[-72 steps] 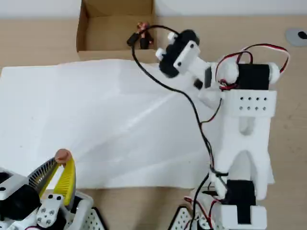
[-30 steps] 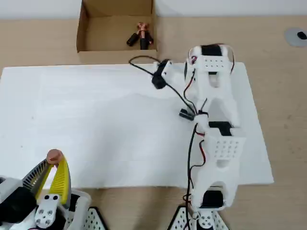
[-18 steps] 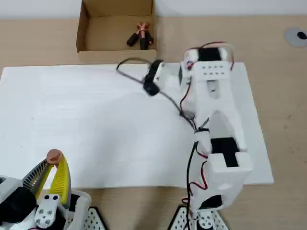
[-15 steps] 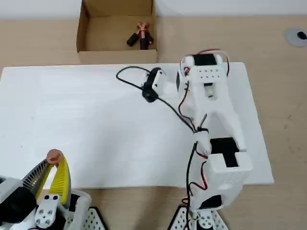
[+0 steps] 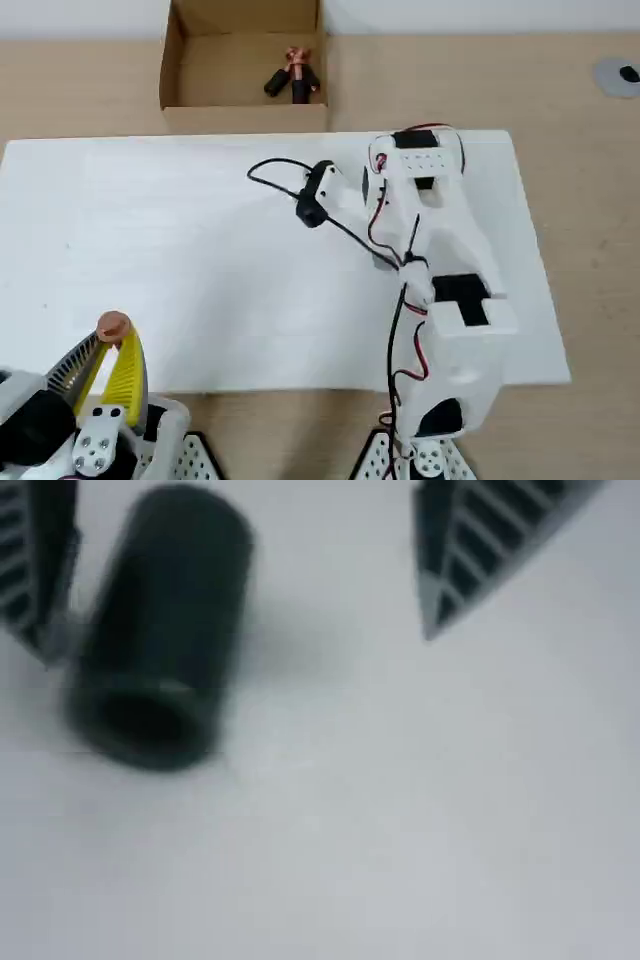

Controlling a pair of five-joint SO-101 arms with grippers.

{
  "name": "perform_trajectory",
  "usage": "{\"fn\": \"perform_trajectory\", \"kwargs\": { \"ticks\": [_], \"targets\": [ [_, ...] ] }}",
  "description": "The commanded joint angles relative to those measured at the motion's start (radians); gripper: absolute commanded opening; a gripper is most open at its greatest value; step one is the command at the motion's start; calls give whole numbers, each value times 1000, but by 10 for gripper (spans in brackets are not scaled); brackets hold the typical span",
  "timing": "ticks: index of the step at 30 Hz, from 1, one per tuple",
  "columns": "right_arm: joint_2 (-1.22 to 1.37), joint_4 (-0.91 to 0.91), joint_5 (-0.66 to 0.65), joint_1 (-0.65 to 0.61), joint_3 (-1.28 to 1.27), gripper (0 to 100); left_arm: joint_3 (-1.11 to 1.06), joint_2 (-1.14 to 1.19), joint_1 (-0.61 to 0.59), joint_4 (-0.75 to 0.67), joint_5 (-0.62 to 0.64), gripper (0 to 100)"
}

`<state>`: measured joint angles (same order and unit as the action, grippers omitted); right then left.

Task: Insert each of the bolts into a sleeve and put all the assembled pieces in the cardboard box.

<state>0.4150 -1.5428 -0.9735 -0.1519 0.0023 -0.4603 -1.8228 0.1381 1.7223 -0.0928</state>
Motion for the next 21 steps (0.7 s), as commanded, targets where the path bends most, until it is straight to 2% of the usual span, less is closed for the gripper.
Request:
{"fn": "perform_trajectory", "kwargs": {
  "ticks": [1,8,10,14,17,21],
  "targets": [
    [74,9,-9,5,77,282,18,-4,-17,2,0,6],
    [154,8,-8,39,130,271,18,-4,-18,2,0,6],
    [156,8,-8,50,130,213,18,-4,-18,2,0,6],
    [154,8,-6,68,131,2,18,-4,-18,2,0,6],
    [153,-6,17,85,157,12,18,-4,-18,2,0,6],
    [153,-141,31,114,323,12,18,-4,-18,2,0,6]
  ]
}}
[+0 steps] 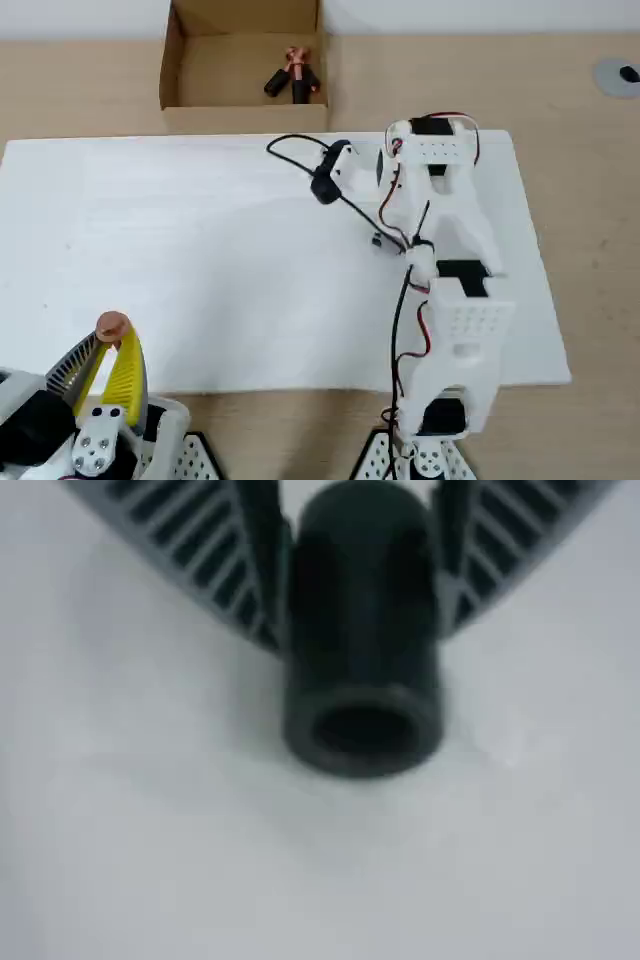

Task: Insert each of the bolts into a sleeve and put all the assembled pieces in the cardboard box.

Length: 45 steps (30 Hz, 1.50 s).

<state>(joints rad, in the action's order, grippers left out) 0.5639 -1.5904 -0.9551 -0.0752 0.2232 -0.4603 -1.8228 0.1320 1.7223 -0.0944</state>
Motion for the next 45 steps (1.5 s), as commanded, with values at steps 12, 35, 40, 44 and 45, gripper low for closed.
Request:
{"fn": "perform_trajectory", "kwargs": {
  "ticks": [12,35,40,44,45],
  "targets": [
    [-317,-199,84,117,354,11,18,-4,-12,2,-72,6],
    [-1834,-80,465,82,-674,11,-301,-5,-2,-422,-97,7],
    [-2032,100,462,108,-992,11,-496,-5,-2,-660,-100,7],
    [-2074,250,466,101,-1265,10,-644,-5,-2,-862,-97,7],
    [-2075,310,468,101,-1333,10,-683,-5,-2,-916,-95,7]
  ]
}}
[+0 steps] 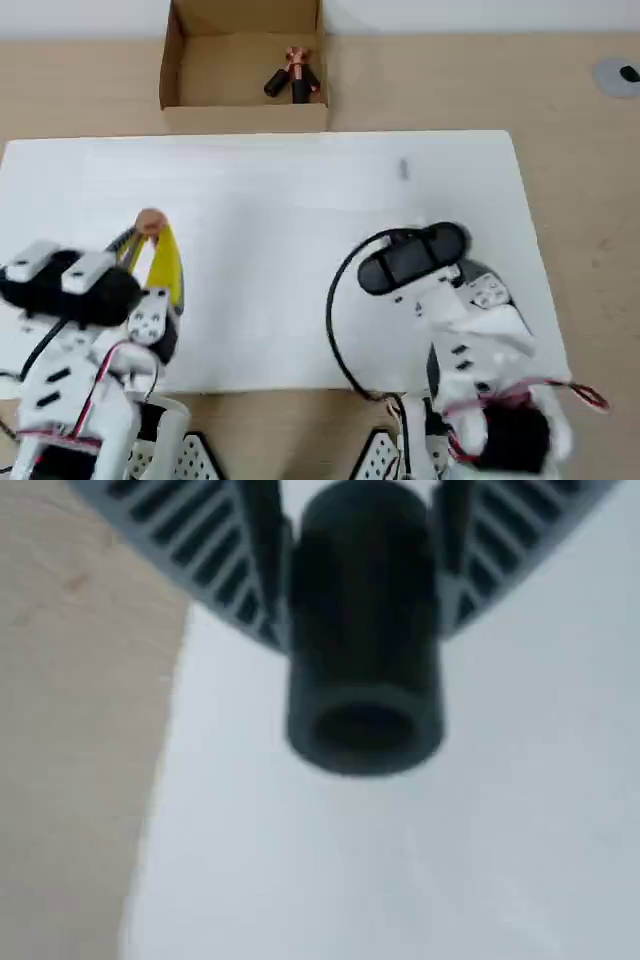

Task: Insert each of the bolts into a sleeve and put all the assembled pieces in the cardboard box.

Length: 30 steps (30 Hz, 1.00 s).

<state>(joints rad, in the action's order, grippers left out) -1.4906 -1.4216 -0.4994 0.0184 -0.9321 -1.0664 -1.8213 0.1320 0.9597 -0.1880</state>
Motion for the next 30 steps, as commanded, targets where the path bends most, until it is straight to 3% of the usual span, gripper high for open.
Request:
{"fn": "perform_trajectory", "kwargs": {
  "ticks": [1,4,9,15,18,23,30],
  "targets": [
    [-22,212,21,5,-232,10,-117,-7,0,-207,-2,7],
    [-53,446,147,-42,-363,10,-249,-7,23,-384,-2,6],
    [-177,763,281,-249,-513,10,-411,-7,157,-597,-2,6],
    [-394,856,287,-432,-579,10,-413,-7,212,-769,-2,6],
    [-432,856,287,-456,-578,10,-339,-7,193,-787,5,6],
    [-430,907,324,-472,-599,10,-210,-7,193,-779,130,6],
    [-432,1197,327,-579,-702,9,-203,-7,195,-779,210,6]
  ]
}}
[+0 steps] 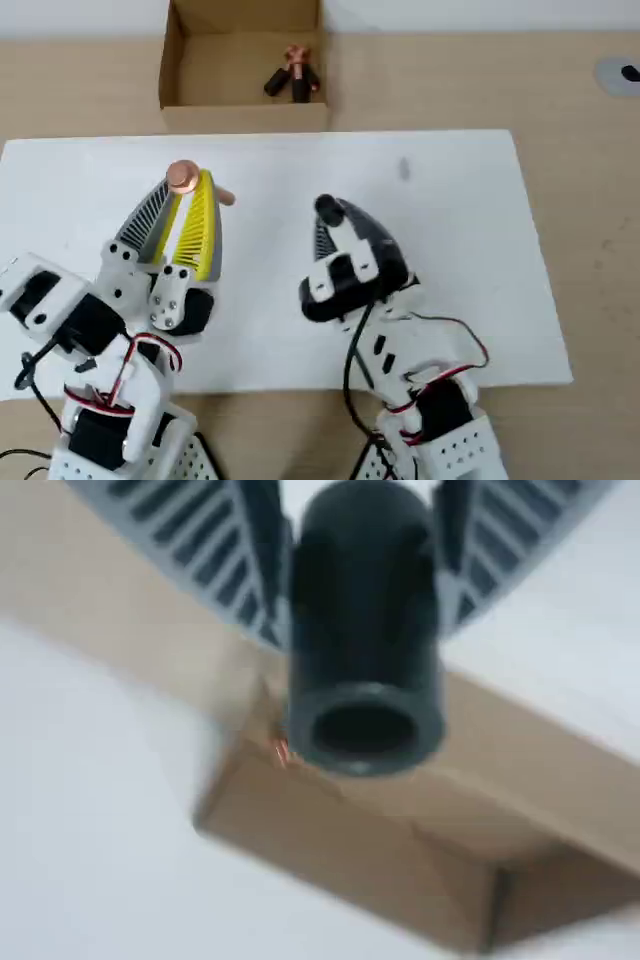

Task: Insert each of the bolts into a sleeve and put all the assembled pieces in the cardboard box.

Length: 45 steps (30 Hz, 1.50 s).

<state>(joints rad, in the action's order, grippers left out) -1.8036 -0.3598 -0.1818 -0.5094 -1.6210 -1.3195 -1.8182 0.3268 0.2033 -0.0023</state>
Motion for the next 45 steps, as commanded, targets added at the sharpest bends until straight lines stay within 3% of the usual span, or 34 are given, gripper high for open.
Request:
{"fn": "perform_trajectory", "kwargs": {
  "ticks": [1,5,11,16,22,26,31,38,45],
  "targets": [
    [-119,170,9,-59,-21,9,40,-8,0,-23,25,6],
    [-119,229,17,-18,-21,9,-12,-8,61,-23,-15,6],
    [-114,222,264,205,19,9,-80,-8,272,-29,-141,6],
    [-114,222,299,266,16,9,-147,-8,411,-44,-290,6],
    [-114,201,301,262,16,9,-201,-8,430,-272,-414,7],
    [-114,129,344,262,21,9,-210,-1,427,-322,-476,7],
    [-114,110,361,262,16,9,-118,142,370,-327,-423,6],
    [-114,110,358,262,16,9,288,657,226,-321,-163,6],
    [-114,110,358,252,18,9,457,898,256,-322,-107,6]
  ]
}}
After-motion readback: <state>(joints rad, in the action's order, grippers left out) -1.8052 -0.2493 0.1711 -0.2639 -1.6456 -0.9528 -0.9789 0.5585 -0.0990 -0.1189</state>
